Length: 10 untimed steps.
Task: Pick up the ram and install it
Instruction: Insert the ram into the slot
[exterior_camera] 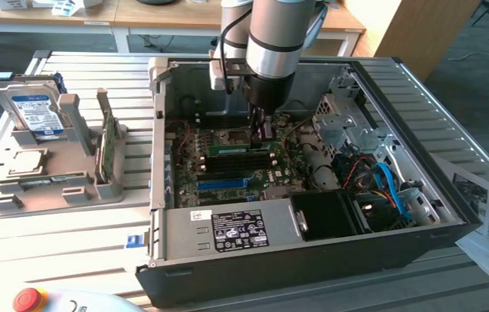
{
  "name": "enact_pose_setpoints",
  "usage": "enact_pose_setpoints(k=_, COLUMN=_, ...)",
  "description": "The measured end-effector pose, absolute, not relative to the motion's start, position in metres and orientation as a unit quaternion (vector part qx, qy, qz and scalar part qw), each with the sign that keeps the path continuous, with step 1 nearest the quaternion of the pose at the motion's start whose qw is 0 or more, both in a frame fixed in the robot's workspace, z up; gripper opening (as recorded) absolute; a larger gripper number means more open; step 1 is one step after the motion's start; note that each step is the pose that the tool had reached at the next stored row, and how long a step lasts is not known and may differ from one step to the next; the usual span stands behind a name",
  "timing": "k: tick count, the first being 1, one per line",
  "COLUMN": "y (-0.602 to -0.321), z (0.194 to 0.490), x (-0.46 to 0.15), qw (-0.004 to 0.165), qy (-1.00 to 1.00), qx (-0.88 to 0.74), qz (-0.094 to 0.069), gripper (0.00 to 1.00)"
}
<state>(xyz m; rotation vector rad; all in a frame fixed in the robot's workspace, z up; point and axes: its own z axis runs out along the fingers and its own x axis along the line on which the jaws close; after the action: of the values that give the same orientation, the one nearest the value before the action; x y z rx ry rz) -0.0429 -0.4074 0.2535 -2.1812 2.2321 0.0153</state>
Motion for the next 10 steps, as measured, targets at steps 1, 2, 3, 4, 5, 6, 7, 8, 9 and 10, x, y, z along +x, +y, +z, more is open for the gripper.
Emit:
enact_pose_setpoints(k=1, y=-0.4076, z=0.2534, x=-0.0430, qw=0.010, qy=0.715, qx=-0.699, qz=0.005, gripper=0.12)
enact_pose_setpoints(k=2, y=-0.4079, z=0.2534, x=-0.0430, qw=0.010, qy=0.715, qx=-0.699, qz=0.005, gripper=0.12)
enact_pose_setpoints(k=3, y=-0.4084, z=0.2535, x=-0.0430, qw=0.010, qy=0.715, qx=-0.699, qz=0.005, gripper=0.12)
enact_pose_setpoints(k=4, y=-0.4090, z=0.2535, x=-0.0430, qw=0.010, qy=0.715, qx=-0.699, qz=0.005, gripper=0.12)
enact_pose_setpoints(k=5, y=-0.4096, z=0.2535, x=-0.0430, qw=0.010, qy=0.715, qx=-0.699, qz=0.005, gripper=0.12)
enact_pose_setpoints(k=6, y=-0.4101, z=0.2535, x=-0.0430, qw=0.010, qy=0.715, qx=-0.699, qz=0.005, gripper=0.12)
enact_pose_setpoints(k=7, y=-0.4108, z=0.2535, x=-0.0430, qw=0.010, qy=0.715, qx=-0.699, qz=0.005, gripper=0.12)
enact_pose_setpoints(k=8, y=-0.4114, z=0.2536, x=-0.0431, qw=0.010, qy=0.715, qx=-0.699, qz=0.005, gripper=0.12)
enact_pose_setpoints(k=9, y=-0.4120, z=0.2535, x=-0.0431, qw=0.010, qy=0.715, qx=-0.699, qz=0.005, gripper=0.12)
enact_pose_setpoints(k=10, y=-0.4126, z=0.2535, x=-0.0431, qw=0.010, qy=0.715, qx=-0.699, qz=0.005, gripper=0.12)
